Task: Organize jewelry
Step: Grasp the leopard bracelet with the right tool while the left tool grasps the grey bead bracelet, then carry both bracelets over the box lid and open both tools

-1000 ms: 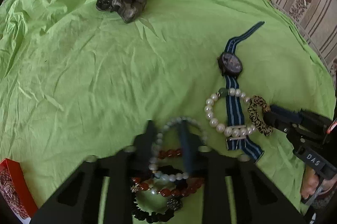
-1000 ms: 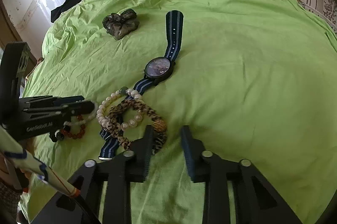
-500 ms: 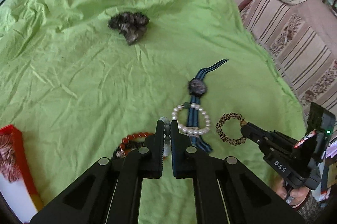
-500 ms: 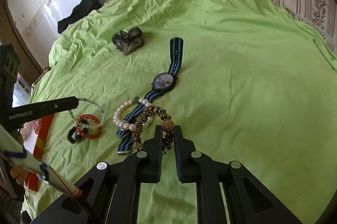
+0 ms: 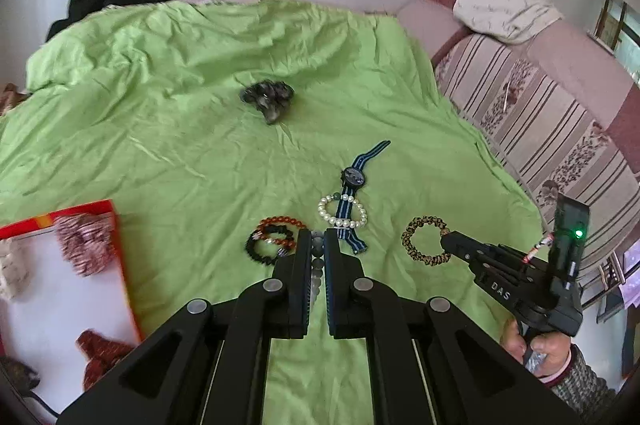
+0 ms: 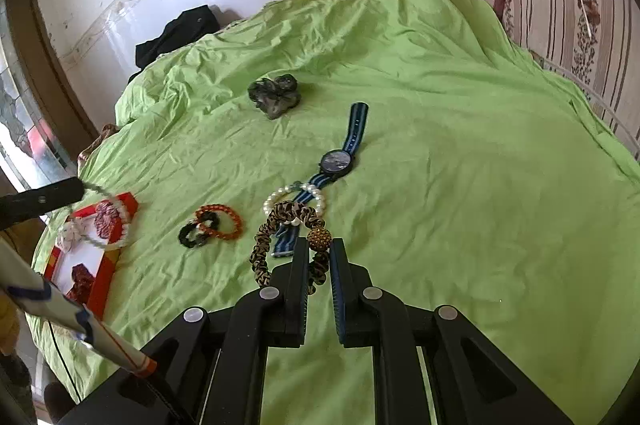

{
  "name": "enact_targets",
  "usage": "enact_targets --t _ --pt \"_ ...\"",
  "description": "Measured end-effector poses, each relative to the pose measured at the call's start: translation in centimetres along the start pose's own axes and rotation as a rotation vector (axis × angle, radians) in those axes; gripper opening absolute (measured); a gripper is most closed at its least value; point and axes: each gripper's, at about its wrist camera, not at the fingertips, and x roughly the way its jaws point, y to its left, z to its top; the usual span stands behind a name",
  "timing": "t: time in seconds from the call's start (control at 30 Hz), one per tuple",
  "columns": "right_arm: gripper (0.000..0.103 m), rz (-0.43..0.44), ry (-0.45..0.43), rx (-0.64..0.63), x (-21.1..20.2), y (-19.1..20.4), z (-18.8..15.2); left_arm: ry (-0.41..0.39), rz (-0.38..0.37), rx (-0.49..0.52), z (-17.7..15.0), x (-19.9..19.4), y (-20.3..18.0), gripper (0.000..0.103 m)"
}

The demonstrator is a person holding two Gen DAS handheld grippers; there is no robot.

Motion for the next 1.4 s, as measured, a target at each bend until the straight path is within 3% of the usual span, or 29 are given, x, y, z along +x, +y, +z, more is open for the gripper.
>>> enact_targets --t 0.17,0.43,0.6,0.87,1.13,1.4 --pt "0.011 0.007 -0.008 -0.034 -1.2 2.1 -0.1 -0.040 0.060 -0.013 -1.4 -3.8 1.7 0.005" --pt "0.011 0.032 0.009 -0.112 -1.6 6.4 -0.8 -0.100 0.234 -0.039 -5.1 -9.4 5.6 0.005" --pt "0.011 0.066 0.024 -0.173 -1.3 10.0 -1.1 -0.111 0.284 -0.091 -7.4 -12.0 8.9 0.005" --pt "0.011 0.150 0.065 -0.288 0.1 17.5 -1.6 -0.121 0.300 -0.167 -10.8 -13.9 12.6 0.005" --pt "0.011 0.240 0.102 -0.405 1.1 25.2 -2.7 -0.101 0.268 -0.305 -13.8 -12.8 16.9 0.005" --pt "0.011 0.405 0.197 -0.430 2.9 31.8 -4.9 -0.101 0.339 -0.406 -16.1 -13.1 21.0 0.005"
